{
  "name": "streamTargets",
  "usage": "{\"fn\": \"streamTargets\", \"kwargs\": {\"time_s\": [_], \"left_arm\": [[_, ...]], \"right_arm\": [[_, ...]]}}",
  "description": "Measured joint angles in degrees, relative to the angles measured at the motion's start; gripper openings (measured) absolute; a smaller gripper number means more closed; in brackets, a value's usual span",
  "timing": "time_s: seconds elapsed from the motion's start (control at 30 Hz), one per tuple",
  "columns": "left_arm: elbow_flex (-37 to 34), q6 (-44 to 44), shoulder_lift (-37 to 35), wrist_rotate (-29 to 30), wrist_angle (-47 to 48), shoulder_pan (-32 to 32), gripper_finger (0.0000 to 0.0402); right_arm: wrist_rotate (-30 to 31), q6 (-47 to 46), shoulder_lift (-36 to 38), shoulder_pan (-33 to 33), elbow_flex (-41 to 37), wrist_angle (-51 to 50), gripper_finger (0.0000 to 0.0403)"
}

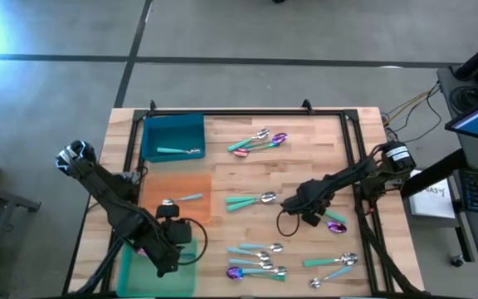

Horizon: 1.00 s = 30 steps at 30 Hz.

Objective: Sort silverware by color (type)
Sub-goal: Put the green spoon into the blue bin

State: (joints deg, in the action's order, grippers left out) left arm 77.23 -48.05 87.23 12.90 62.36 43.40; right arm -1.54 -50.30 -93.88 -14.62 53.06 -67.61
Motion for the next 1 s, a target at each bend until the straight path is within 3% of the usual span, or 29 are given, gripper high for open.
{"fn": "streamTargets", "kwargs": {"time_s": [0.27,1.0], "left_arm": [[-0.5,0.0,0.0,0.1,0.3,0.0,0.0146],[-1.2,-0.2,0.0,0.2,-2.5,0.0,0.0146]], "right_arm": [[0.0,-3.9,3.2,-2.3,3.0,1.3,0.0116],[0.0,-5.1,2.5,-3.9,-2.2,11.7,0.0116]]}}
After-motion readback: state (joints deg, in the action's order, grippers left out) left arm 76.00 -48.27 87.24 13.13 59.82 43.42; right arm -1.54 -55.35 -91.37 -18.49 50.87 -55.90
